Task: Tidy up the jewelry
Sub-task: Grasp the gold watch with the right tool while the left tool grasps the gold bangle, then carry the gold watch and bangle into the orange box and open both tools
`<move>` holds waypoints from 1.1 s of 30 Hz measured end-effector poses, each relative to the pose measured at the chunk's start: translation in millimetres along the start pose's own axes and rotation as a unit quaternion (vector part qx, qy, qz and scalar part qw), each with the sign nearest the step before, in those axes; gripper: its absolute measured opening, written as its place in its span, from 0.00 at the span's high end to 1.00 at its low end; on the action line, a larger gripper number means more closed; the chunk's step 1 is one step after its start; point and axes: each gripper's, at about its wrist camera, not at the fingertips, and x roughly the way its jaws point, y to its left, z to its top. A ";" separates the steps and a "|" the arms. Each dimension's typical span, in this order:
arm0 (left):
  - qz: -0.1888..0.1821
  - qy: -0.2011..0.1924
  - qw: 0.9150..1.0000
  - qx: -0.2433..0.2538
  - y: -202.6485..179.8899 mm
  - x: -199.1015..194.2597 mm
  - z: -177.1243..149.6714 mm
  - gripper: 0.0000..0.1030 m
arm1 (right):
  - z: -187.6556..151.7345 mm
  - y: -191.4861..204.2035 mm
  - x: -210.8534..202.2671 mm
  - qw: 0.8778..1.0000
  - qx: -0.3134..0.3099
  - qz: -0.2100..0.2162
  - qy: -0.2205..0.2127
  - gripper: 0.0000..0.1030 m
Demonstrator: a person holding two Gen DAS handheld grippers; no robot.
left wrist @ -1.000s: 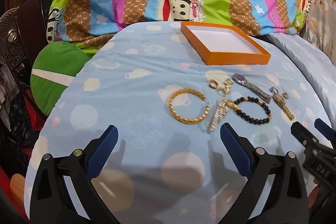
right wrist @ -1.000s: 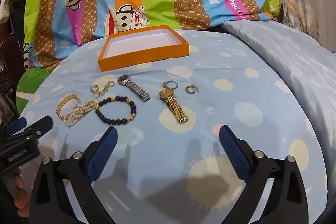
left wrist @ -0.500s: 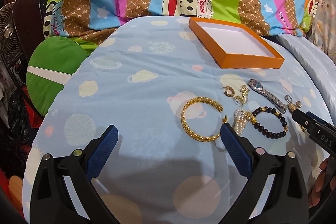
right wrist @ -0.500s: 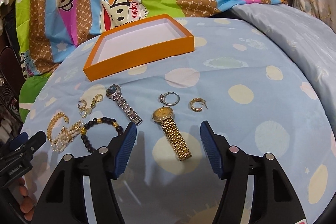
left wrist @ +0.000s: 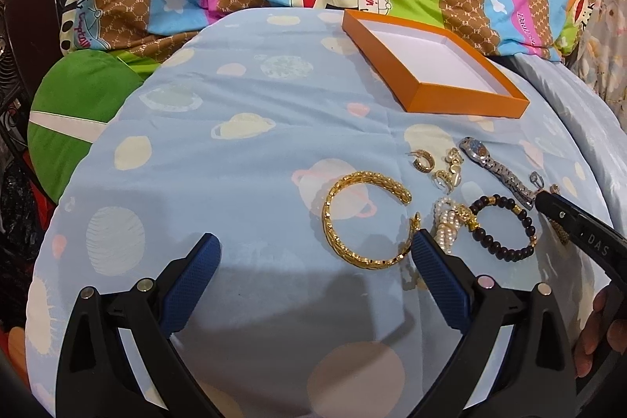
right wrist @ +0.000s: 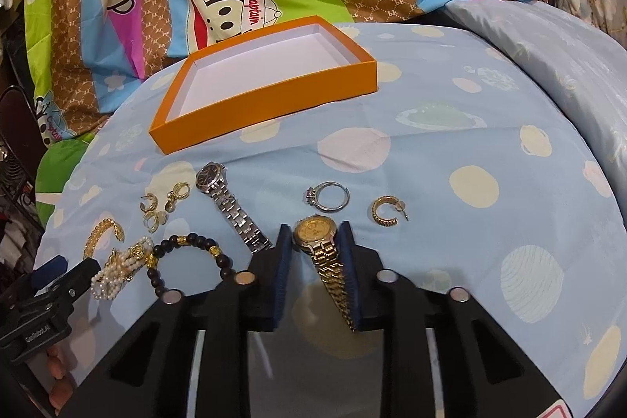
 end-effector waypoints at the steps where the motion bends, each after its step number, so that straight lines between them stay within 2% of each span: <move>1: 0.001 0.001 1.000 0.001 -0.7 0.5 0.0 0.06 | -0.5 -0.3 -1.2 1.000 0.001 0.001 -0.003 0.79; 16: 0.026 0.017 0.998 0.053 -24.5 14.2 8.0 0.06 | -5.6 -5.9 -6.8 1.000 0.014 0.008 -0.009 0.79; 18: 0.026 0.014 0.998 0.053 -24.5 13.5 8.2 0.10 | -5.8 -6.0 -7.0 1.000 0.013 0.007 -0.009 0.79; 26: 0.004 -0.007 0.998 0.060 -27.3 3.9 6.0 0.49 | -9.1 -2.3 -14.7 1.000 0.006 0.002 -0.021 0.79; 33: -0.026 -0.006 0.999 0.037 -18.4 -8.0 0.7 0.49 | -18.0 -4.7 -29.6 0.999 0.013 0.011 -0.027 0.79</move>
